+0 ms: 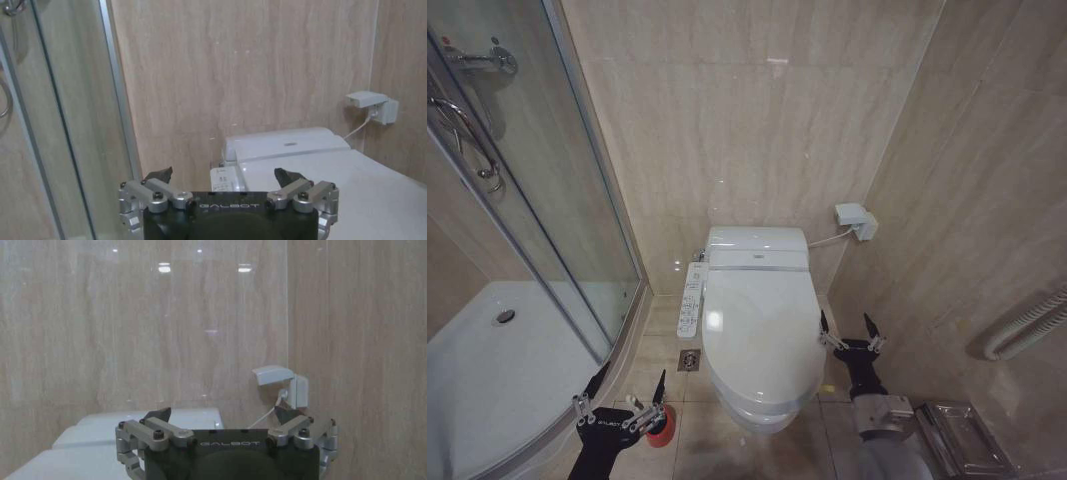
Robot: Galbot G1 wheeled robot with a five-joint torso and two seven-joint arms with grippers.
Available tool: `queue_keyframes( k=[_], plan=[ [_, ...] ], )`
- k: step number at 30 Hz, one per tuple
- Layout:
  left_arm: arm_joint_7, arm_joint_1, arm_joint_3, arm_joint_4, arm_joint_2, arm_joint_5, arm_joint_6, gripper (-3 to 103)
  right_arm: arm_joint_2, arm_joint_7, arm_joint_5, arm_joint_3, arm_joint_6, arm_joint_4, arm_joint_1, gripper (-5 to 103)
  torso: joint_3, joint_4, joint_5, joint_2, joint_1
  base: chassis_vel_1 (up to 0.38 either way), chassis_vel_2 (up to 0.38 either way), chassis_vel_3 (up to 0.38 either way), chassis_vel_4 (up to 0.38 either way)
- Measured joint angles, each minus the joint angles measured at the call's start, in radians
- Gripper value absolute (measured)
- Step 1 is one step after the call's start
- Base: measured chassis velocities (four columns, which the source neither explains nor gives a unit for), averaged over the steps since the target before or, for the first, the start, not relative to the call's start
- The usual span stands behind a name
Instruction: Open the toilet lid, clean the toilet bowl with a toilet brush, close the toilet lid, and flush.
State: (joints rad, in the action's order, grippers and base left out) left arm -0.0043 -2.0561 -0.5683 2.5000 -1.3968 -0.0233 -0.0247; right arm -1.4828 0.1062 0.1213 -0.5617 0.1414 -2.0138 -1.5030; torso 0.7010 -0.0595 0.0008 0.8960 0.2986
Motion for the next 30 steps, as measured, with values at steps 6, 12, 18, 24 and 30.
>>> queue_keyframes(
  k=[6, 12, 18, 24, 30],
  plan=[
    [0.000, 0.000, 0.000, 0.000, 0.000, 0.000, 0.000, 99, -0.004, -0.004, -0.036, 0.007, 0.015, 0.042, 0.019, 100, 0.000, 0.0000, 0.0000, 0.000, 0.000, 0.000, 0.000, 0.000, 0.000],
    [0.000, 0.000, 0.000, 0.000, 0.000, 0.000, 0.000, 99, -0.018, 0.000, -0.051, 0.008, 0.028, 0.060, 0.030, 100, 0.000, 0.0000, 0.0000, 0.000, 0.000, 0.000, 0.000, 0.000, 0.000],
    [0.000, 0.000, 0.000, 0.000, 0.000, 0.000, 0.000, 99, -0.010, -0.012, -0.046, 0.008, 0.000, 0.012, 0.028, 100, 0.000, 0.0000, -0.0001, 0.000, 0.000, 0.000, 0.000, 0.000, 0.000],
    [0.000, 0.000, 0.000, 0.000, 0.000, 0.000, 0.000, 99, 0.004, -0.012, -0.028, 0.013, -0.065, -0.075, 0.013, 100, 0.000, 0.0001, -0.0001, 0.000, 0.000, 0.000, 0.000, 0.000, 0.000],
    [0.000, 0.000, 0.000, 0.000, 0.000, 0.000, 0.000, 99, 0.013, -0.008, -0.026, -0.002, -0.069, -0.132, -0.052, 100, 0.000, 0.0000, 0.0000, 0.000, 0.000, 0.000, 0.000, 0.000, 0.000]
  ],
)
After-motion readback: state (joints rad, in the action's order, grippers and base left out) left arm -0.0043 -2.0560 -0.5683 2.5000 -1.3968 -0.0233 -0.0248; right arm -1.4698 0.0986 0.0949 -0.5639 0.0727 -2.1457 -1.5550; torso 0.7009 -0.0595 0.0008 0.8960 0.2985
